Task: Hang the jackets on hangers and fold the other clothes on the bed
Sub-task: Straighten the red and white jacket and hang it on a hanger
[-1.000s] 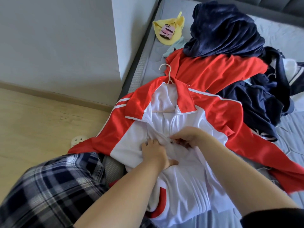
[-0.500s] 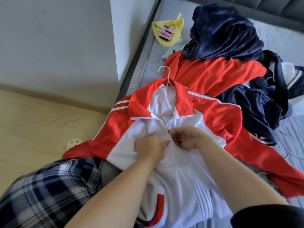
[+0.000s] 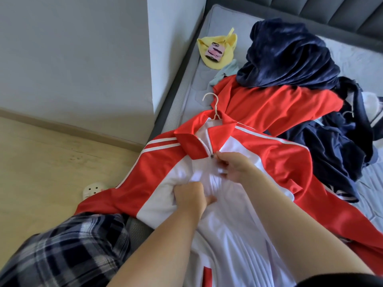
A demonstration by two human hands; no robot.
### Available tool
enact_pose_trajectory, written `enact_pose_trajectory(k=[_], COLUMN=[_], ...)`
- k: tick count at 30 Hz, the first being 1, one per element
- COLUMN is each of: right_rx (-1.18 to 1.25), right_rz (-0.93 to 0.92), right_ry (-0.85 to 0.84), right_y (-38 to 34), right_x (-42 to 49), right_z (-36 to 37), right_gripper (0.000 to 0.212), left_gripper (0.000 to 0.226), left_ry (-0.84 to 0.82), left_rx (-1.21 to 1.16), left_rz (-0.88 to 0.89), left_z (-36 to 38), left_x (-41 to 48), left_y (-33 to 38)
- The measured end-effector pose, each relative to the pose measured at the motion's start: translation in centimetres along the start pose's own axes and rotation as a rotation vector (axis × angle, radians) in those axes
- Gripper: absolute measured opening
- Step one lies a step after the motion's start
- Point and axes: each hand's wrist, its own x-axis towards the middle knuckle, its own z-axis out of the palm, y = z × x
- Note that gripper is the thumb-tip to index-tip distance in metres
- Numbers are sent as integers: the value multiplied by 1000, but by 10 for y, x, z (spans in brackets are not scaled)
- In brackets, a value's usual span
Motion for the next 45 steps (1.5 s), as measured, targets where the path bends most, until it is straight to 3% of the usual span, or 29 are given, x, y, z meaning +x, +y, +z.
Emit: enact_pose_trajectory(k=[5,10,15,22,24,26,28,31,35,39,43,45], right_rx=[-124,7,-83,206,-8,-543,-855,-1008,-1288,-1247,-1020,-965], right_rz=[58,-44,-143,-193,-318,-545,-687,-625,-477,-474,-534,-569], right_ry=[36,-51,-51,-166,-86,262,534,566,564,505,581,595], right_y=[-19,-56,-73,-46,-37,-36,-42,-50,-53,-61,-69,-74], right_x=[-3,-13,-18,-9,-4,6,17,32,45,40,20,9], right_z=[-1,11,23,19,12,-3,-19,-33,-41,-31,-19,-17], right_gripper=[23,26,22,26,23,24,42,56,53,42,32,39], left_gripper=[44,47,47,46,46,46,46,48,52,54,47,41], left_ry=[-42,-75,-95,-73,-66,-65,-62,-59,-61,-22,148,244], left_rx=[9,31,25,0,-5,-11,-11,-16,-24,-58,-24,-11], left_rz=[6,11,3,12,18,20,25,31,43,67,206,282], left_z=[-7,-9,-7,-8,-8,-9,-8,-10,-11,-16,-24,-31], left_x=[4,6,6,4,4,3,3,2,-2,-7,-14,-15], left_y=[0,2,1,0,0,0,-1,-1,-1,-2,-7,-9])
